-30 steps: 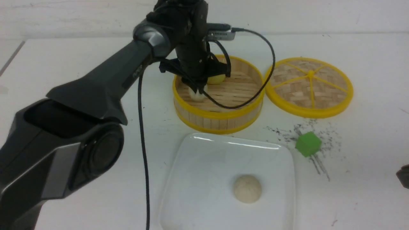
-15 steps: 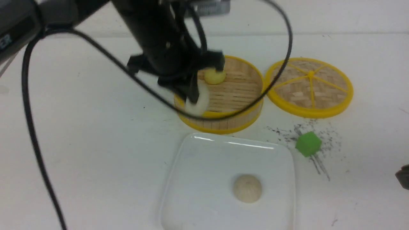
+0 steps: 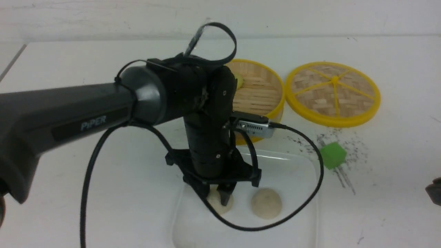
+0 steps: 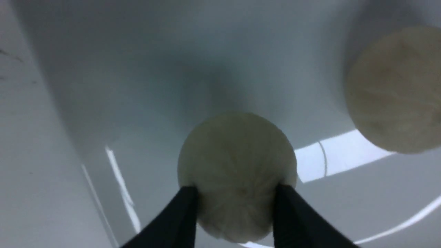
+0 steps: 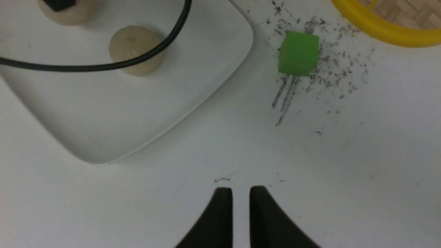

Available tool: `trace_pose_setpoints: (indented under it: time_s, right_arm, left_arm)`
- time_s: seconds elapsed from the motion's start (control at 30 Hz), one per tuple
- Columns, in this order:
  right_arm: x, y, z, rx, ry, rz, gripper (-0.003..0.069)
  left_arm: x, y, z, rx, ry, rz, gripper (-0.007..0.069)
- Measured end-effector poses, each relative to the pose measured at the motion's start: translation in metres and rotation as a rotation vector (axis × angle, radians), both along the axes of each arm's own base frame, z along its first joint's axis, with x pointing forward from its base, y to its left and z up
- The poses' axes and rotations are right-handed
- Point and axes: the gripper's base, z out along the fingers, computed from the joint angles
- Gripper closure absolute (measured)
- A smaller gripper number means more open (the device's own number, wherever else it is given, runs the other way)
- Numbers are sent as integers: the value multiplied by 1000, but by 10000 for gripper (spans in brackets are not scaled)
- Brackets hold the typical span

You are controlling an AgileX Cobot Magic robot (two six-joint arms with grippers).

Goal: Put the steamed buns into the plate on the white tablecloth.
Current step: 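Reach into the bamboo steamer and grasp a bun with the left gripper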

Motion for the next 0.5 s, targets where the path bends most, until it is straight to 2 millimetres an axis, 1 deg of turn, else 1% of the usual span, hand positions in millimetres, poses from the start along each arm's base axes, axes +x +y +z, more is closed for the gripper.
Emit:
trace_pose_setpoints:
  time_s: [0.07, 0.1, 0.13, 0.2, 0.3, 0.33, 0.37, 0.4, 0.43, 0.47, 0.5]
  right_arm:
    - [0, 0, 0, 3, 2, 0, 552]
    - [0, 0, 0, 4, 3, 0, 550]
    - [0, 0, 0, 4, 3, 0, 550]
    - [0, 0, 0, 4, 3, 0, 548]
    - [0, 0, 0, 4, 3, 0, 545]
    - [0, 0, 0, 4, 3, 0, 544]
    - [0, 0, 0, 4, 3, 0, 543]
    - [0, 0, 0, 4, 3, 0, 541]
    - [0, 0, 0, 4, 3, 0, 540]
    - [0, 0, 0, 4, 3, 0, 538]
    - [0, 0, 0, 4, 3, 0, 538]
  left_arm:
    - [7, 0, 11, 18, -47, 11, 200]
    - [12, -1, 21, 24, -86, 11, 171]
    - [12, -1, 23, 24, -93, 13, 167]
    - [24, -4, 48, 17, -196, 21, 133]
    - [45, -8, 83, -29, -336, 81, 126]
    - [50, -9, 89, -42, -359, 103, 127]
    - [59, -9, 98, -67, -392, 133, 131]
    - [64, -9, 101, -77, -403, 143, 132]
    - [80, -8, 111, -112, -439, 185, 141]
    - [95, -6, 115, -142, -460, 218, 150]
    - [105, -5, 117, -163, -469, 239, 154]
